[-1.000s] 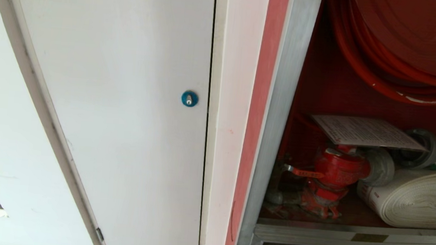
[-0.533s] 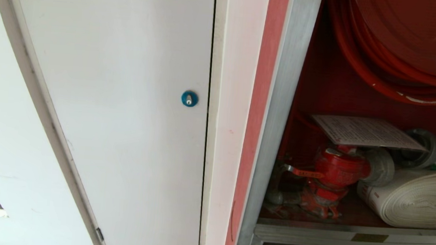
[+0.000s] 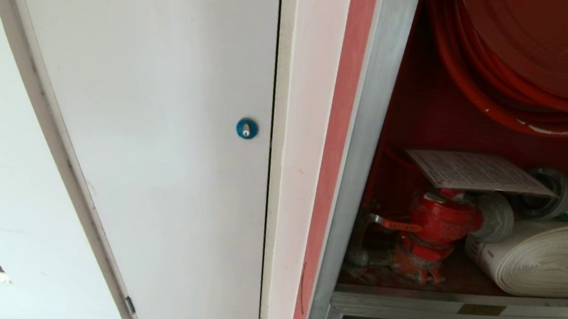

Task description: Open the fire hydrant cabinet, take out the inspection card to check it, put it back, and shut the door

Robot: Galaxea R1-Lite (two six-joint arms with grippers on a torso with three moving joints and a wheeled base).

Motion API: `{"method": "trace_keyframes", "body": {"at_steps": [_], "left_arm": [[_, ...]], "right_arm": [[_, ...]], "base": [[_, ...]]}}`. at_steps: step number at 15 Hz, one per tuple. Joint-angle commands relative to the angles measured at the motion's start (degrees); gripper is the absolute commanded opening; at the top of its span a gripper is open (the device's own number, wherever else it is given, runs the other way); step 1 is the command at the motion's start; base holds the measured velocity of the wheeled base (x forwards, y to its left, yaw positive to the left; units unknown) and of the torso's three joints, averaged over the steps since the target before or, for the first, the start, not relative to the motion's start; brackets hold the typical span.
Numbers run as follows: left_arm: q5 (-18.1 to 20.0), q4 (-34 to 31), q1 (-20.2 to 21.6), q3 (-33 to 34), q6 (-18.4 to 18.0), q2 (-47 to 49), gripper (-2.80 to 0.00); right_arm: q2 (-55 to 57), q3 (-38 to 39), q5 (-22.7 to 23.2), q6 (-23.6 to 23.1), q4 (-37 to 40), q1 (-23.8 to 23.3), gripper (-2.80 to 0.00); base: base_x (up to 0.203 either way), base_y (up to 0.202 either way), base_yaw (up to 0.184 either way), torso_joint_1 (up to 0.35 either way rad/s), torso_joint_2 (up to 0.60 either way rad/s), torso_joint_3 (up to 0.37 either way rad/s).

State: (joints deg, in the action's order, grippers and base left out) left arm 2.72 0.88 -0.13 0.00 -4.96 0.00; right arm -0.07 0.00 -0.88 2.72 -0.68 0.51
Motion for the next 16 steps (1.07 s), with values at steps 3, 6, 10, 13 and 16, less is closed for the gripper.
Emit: {"method": "trace_keyframes", "body": {"at_steps": [3, 6, 10, 13, 16], "left_arm": [[0.0, 0.0, 0.0, 0.7, 0.0, 0.1, -2.80], [-0.3, 0.0, 0.0, 0.7, 1.0, 0.1, -2.80], [-0.4, 0.0, 0.0, 0.6, 1.4, 0.1, -2.80], [-0.4, 0.0, 0.0, 0.6, 1.3, 0.1, -2.80], [-0.4, 0.0, 0.0, 0.6, 1.4, 0.1, -2.80]], "right_arm": [[0.1, 0.2, 0.0, 0.0, 0.0, 0.0, -2.80], [0.1, 0.2, 0.0, 0.0, 0.0, 0.0, -2.80], [0.1, 0.2, 0.0, 0.0, 0.0, 0.0, -2.80], [0.1, 0.2, 0.0, 0.0, 0.0, 0.0, -2.80], [0.1, 0.2, 0.0, 0.0, 0.0, 0.0, -2.80]], "base": [[0.000, 0.000, 0.000, 0.000, 0.00, 0.000], [0.000, 0.000, 0.000, 0.000, 0.00, 0.000], [0.000, 0.000, 0.000, 0.000, 0.00, 0.000], [0.000, 0.000, 0.000, 0.000, 0.00, 0.000], [0.000, 0.000, 0.000, 0.000, 0.00, 0.000]]}}
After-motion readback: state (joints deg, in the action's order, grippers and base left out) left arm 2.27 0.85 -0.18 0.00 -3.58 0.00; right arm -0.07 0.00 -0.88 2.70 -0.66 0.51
